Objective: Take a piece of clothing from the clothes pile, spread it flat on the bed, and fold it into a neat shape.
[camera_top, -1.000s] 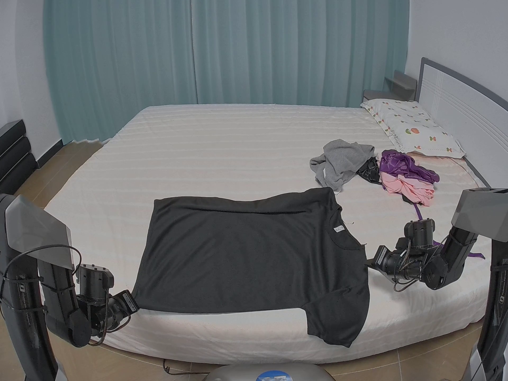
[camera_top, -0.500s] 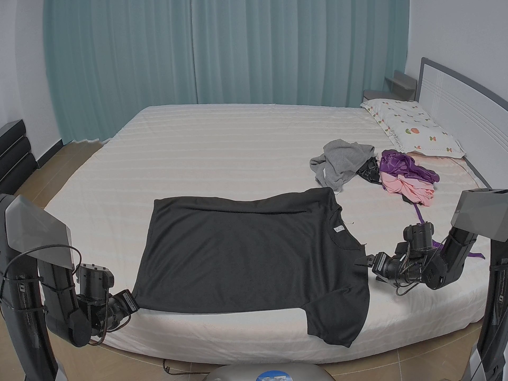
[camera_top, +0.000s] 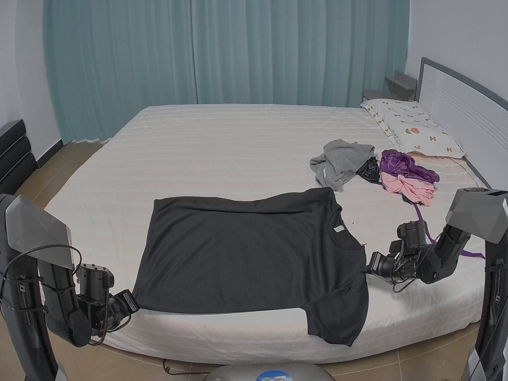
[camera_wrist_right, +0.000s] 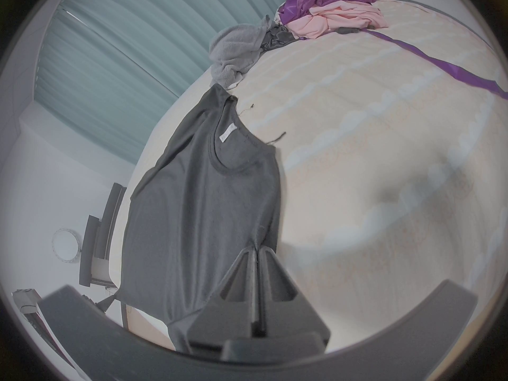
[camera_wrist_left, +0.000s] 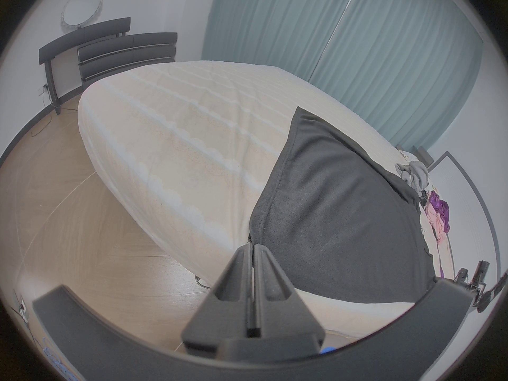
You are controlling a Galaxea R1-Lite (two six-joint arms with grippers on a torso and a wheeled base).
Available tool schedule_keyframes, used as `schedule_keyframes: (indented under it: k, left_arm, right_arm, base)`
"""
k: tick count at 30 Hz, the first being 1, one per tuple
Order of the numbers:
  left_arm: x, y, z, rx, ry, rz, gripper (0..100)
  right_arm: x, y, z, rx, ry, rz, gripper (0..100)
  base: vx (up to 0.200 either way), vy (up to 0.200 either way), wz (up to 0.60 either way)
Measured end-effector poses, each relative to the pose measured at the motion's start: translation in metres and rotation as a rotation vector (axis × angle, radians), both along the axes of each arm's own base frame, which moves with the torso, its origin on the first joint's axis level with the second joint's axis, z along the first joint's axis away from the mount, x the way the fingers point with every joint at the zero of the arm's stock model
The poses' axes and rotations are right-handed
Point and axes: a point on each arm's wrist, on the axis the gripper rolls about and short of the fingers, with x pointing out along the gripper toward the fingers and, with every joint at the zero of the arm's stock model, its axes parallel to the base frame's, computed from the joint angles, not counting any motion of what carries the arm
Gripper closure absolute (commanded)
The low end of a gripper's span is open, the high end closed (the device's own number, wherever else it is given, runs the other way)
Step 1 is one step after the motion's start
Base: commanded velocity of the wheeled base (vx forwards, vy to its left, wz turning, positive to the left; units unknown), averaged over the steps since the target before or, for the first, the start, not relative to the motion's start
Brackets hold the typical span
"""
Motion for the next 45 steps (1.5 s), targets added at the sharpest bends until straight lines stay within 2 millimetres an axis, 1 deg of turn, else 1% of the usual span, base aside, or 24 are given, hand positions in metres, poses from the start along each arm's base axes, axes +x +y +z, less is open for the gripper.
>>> schedule_keyframes:
  k: [11,17,18,24,30,33,35,39,42,45]
  left_arm:
    - [0.000,0.000,0.000,0.000,0.002,-0.001,100]
    - [0.000,0.000,0.000,-0.001,0.002,-0.002,100]
    - [0.000,0.000,0.000,-0.001,0.002,-0.004,100]
    - [-0.001,-0.001,-0.001,-0.001,0.004,-0.004,100]
    - [-0.001,-0.001,-0.001,-0.001,0.005,-0.004,100]
    - [-0.001,-0.001,-0.001,-0.001,0.005,-0.004,100]
    - [-0.001,-0.001,-0.001,-0.001,0.005,-0.004,100]
    - [-0.001,-0.001,0.000,-0.002,0.003,-0.004,100]
    - [-0.001,-0.001,0.000,-0.001,0.004,-0.004,100]
    - [-0.002,-0.001,0.000,-0.002,0.004,-0.004,100]
  right_arm:
    - [0.020,0.001,0.012,0.011,-0.074,-0.019,100]
    - [0.026,0.002,0.011,0.013,-0.088,-0.016,100]
    - [0.026,0.001,0.010,0.014,-0.085,-0.015,0]
    - [0.022,-0.003,0.008,0.017,-0.078,-0.024,0]
    - [0.008,-0.010,0.013,0.026,-0.057,-0.025,0]
    - [-0.007,-0.011,0.015,0.042,-0.032,-0.003,0]
    - [-0.020,-0.011,0.014,0.052,-0.018,0.015,0]
    - [-0.043,-0.008,0.014,0.067,-0.044,0.062,0]
    - [-0.053,-0.005,0.015,0.073,-0.095,0.095,0]
    - [-0.062,0.000,0.010,0.072,-0.095,0.121,0]
  base:
    - [0.000,0.000,0.00]
    - [0.000,0.000,0.00]
    - [0.000,0.000,0.00]
    - [0.000,0.000,0.00]
    - [0.000,0.000,0.00]
    - [0.000,0.000,0.00]
    - [0.000,0.000,0.00]
    - [0.000,0.000,0.00]
    - [0.000,0.000,0.00]
    - [0.000,0.000,0.00]
